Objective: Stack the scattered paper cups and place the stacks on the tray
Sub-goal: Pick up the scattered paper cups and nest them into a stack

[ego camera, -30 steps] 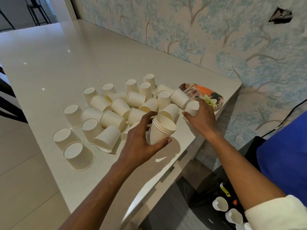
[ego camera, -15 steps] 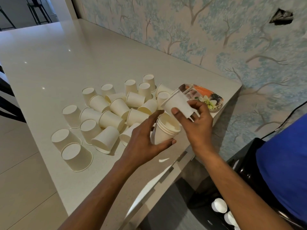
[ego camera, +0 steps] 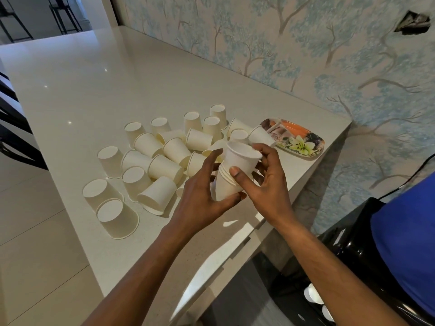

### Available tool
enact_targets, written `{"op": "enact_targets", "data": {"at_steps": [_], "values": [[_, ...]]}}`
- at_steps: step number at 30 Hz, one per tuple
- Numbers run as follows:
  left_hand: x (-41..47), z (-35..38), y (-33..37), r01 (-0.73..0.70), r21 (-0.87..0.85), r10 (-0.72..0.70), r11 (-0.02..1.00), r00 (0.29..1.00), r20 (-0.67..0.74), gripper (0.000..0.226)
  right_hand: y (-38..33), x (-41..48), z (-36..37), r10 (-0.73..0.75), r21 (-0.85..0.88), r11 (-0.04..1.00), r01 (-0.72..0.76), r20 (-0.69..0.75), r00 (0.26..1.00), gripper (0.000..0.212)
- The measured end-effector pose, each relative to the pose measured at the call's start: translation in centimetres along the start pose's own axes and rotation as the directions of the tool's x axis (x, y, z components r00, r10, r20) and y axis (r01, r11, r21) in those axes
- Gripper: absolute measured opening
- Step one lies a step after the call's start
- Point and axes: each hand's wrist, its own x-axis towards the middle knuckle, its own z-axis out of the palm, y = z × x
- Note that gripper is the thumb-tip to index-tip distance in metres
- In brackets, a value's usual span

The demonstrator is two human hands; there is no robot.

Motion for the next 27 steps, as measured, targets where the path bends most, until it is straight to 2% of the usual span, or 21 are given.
{"op": "enact_targets", "data": {"at_steps": [4,7,9,12,14,15,18,20,24,27], "values": [[-0.1,-0.2,-0.4,0.001,-0.008,-0.001,1.000,1.000,-0.026,0.103,0.7,-0.7,0.3,-0.019,-0.049,0.999,0.023,0.077,0.997,0.054],[-0.2,-0.6,-0.7,-0.014,-0.033,0.012,0.999,0.998,-0.058,0.099,1.4,-1.1,0.2,-0.111,-0.213,0.965,0.154,0.203,0.973,0.062],[-0.2,-0.8,-1.0,-0.006,-0.019,0.005,1.000,0.998,-0.069,0.097,1.7,-0.9,-0.2,-0.134,-0.235,0.953,0.191,0.240,0.962,0.067],[-0.3,-1.2,-1.2,0.025,0.014,-0.023,1.000,0.996,-0.083,0.096,1.8,0.2,-1.4,-0.160,-0.247,0.954,0.171,0.064,0.985,0.063],[-0.3,-1.4,-1.3,0.025,0.025,-0.022,0.999,0.995,-0.099,0.095,2.8,1.6,-2.2,-0.214,-0.402,0.901,0.164,-0.082,0.973,0.050],[-0.3,-1.5,-1.3,0.025,0.027,-0.022,0.999,0.994,-0.106,0.094,3.4,2.3,-2.5,-0.221,-0.495,0.857,0.143,-0.102,0.970,0.049],[-0.3,-1.7,-1.1,0.028,0.028,-0.025,0.999,0.993,-0.117,0.095,5.5,3.6,-2.6,-0.130,-0.693,0.716,0.084,-0.014,0.991,0.062],[-0.2,-1.6,-1.0,0.020,0.027,-0.017,0.999,0.993,-0.118,0.095,6.3,3.7,-1.8,-0.075,-0.770,0.634,0.072,0.031,0.997,0.061],[-0.2,-1.5,-0.7,0.010,0.035,-0.006,0.999,0.994,-0.110,0.096,7.0,4.0,-0.6,-0.086,-0.809,0.586,0.049,-0.002,0.996,0.038],[-0.2,-1.7,-0.8,0.005,0.038,-0.001,0.999,0.994,-0.110,0.095,6.4,3.9,-0.7,-0.072,-0.782,0.623,0.007,-0.049,0.996,0.019]]}}
